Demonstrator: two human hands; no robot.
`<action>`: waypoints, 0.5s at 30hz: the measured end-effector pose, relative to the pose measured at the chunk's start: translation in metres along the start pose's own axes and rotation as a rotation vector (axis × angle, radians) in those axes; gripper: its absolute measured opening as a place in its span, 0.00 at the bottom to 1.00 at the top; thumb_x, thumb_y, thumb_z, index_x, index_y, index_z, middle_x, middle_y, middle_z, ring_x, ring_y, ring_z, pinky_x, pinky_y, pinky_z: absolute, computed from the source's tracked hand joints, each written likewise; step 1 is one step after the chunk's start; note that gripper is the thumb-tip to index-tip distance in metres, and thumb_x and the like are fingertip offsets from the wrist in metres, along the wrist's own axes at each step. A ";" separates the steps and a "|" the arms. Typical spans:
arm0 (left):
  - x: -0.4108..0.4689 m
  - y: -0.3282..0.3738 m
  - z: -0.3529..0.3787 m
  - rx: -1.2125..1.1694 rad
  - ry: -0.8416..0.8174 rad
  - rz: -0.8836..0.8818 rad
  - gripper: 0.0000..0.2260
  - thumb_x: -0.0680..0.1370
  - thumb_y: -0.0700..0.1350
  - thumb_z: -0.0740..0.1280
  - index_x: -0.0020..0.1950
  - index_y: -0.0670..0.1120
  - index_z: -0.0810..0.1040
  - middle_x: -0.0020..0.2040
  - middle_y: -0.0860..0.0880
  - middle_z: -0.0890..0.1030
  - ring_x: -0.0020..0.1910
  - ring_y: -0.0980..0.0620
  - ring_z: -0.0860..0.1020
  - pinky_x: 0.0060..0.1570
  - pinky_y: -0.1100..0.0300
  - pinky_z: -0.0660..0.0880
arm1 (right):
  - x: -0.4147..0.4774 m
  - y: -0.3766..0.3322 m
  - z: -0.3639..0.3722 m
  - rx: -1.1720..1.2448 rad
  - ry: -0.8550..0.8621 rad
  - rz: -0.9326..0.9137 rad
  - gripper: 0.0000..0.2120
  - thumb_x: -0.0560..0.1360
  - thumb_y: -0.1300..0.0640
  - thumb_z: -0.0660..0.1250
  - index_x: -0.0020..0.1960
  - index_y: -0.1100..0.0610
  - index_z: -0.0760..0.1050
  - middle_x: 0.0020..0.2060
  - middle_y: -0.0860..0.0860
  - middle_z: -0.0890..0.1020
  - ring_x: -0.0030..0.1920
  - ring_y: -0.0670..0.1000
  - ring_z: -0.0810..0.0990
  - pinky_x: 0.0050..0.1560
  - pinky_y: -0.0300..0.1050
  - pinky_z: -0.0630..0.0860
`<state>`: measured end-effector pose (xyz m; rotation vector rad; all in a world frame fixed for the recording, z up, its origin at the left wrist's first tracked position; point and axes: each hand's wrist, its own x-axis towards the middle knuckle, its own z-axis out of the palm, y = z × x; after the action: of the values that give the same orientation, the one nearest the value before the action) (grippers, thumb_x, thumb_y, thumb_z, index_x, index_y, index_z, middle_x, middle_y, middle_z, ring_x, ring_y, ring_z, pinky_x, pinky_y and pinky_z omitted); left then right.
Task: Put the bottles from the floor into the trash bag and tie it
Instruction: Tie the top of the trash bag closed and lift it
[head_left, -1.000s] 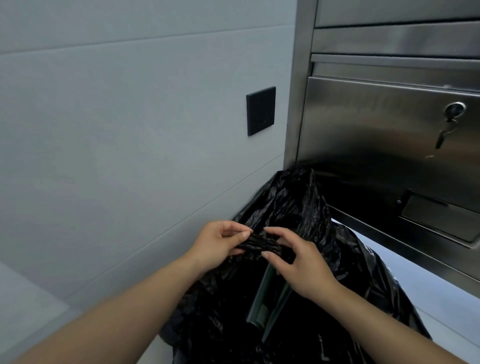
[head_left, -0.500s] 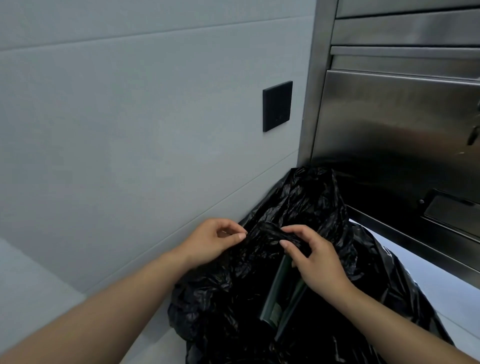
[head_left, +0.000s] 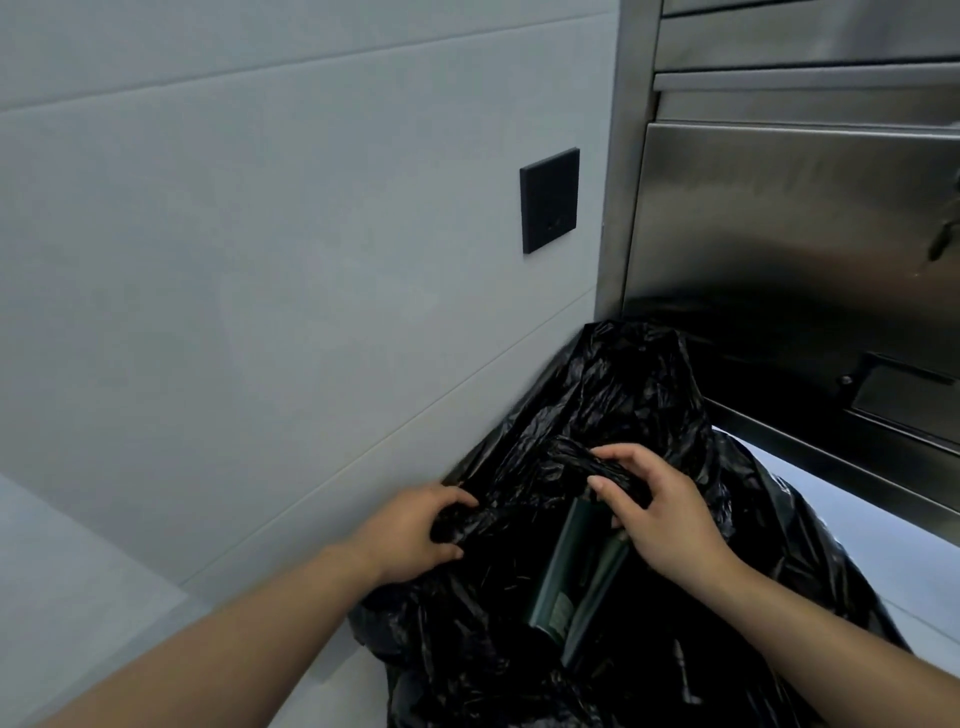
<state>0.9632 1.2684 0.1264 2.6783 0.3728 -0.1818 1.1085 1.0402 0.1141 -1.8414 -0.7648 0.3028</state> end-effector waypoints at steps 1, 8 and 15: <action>0.001 0.000 -0.001 -0.053 0.025 -0.007 0.21 0.70 0.47 0.73 0.62 0.52 0.75 0.62 0.52 0.77 0.62 0.55 0.74 0.62 0.67 0.65 | 0.000 0.000 -0.002 -0.007 0.008 0.004 0.10 0.73 0.48 0.67 0.52 0.35 0.71 0.59 0.44 0.78 0.34 0.44 0.81 0.38 0.34 0.76; 0.013 0.032 -0.018 -0.520 0.244 0.025 0.13 0.72 0.38 0.72 0.46 0.57 0.79 0.48 0.52 0.83 0.50 0.59 0.80 0.55 0.69 0.71 | 0.000 -0.001 -0.015 -0.021 0.063 -0.008 0.10 0.74 0.49 0.67 0.52 0.36 0.73 0.59 0.47 0.79 0.28 0.46 0.80 0.34 0.30 0.74; 0.024 0.069 -0.025 -0.773 0.258 0.142 0.12 0.73 0.35 0.69 0.48 0.53 0.80 0.46 0.55 0.83 0.45 0.65 0.79 0.52 0.72 0.71 | 0.006 -0.004 -0.035 0.038 0.171 -0.020 0.09 0.74 0.52 0.68 0.51 0.40 0.74 0.53 0.50 0.81 0.27 0.47 0.79 0.33 0.34 0.75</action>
<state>1.0074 1.2247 0.1720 1.9464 0.2554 0.2994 1.1311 1.0189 0.1329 -1.7973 -0.6548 0.1439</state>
